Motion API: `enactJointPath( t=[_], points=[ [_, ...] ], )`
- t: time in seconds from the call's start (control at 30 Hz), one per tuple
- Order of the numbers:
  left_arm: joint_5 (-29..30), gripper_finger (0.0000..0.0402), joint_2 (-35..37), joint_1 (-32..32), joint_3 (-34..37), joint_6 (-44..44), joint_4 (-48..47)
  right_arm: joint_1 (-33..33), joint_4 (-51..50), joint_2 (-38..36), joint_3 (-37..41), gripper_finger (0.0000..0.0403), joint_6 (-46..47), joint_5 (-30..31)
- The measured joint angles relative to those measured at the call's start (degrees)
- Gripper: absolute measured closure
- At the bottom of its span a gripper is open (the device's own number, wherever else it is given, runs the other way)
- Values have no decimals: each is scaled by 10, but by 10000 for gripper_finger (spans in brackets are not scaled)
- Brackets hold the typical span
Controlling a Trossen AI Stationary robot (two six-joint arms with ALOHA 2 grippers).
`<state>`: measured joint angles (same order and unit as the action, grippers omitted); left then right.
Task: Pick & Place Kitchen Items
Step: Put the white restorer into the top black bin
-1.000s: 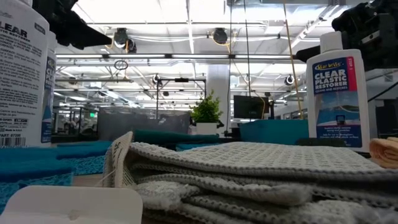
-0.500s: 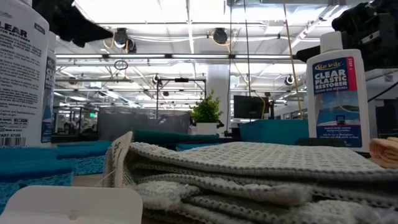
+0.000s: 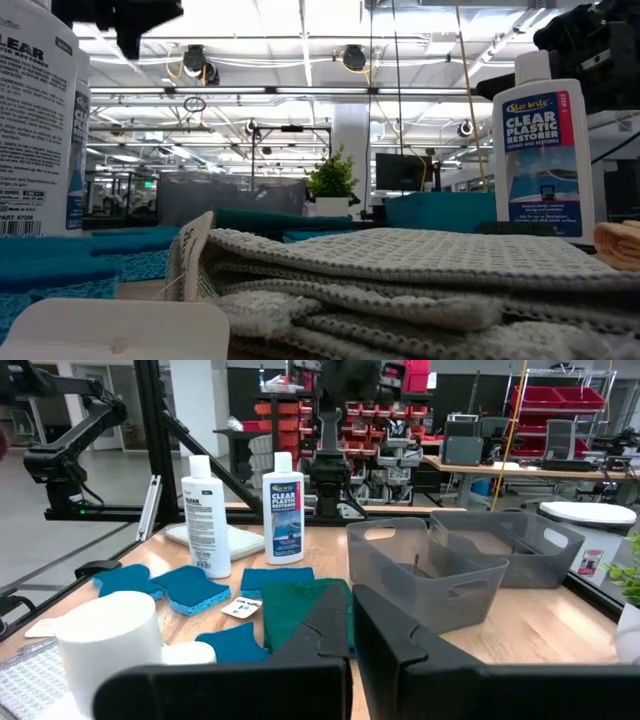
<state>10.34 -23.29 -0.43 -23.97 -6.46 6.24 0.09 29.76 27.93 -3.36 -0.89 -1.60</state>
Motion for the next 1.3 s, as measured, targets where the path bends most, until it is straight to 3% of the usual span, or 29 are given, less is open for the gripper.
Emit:
enactJointPath(
  t=[0.2,0.3,0.4,0.57,0.83,1.3],
  points=[
    [-83,174,-64,-36,-135,3,-242,0,0,0,0,403,0,0],
    [-90,141,-114,-66,-188,-16,-365,0,0,0,0,403,0,0],
    [-90,129,-153,-99,-211,-49,-418,0,0,0,0,403,0,0],
    [-89,129,-187,-151,-213,-113,-469,0,0,0,0,403,0,0],
    [-54,167,-210,-213,-212,-210,-496,0,0,0,0,403,0,0],
    [7,210,-220,-253,-212,-267,-554,0,0,0,0,403,0,0]
  ],
)
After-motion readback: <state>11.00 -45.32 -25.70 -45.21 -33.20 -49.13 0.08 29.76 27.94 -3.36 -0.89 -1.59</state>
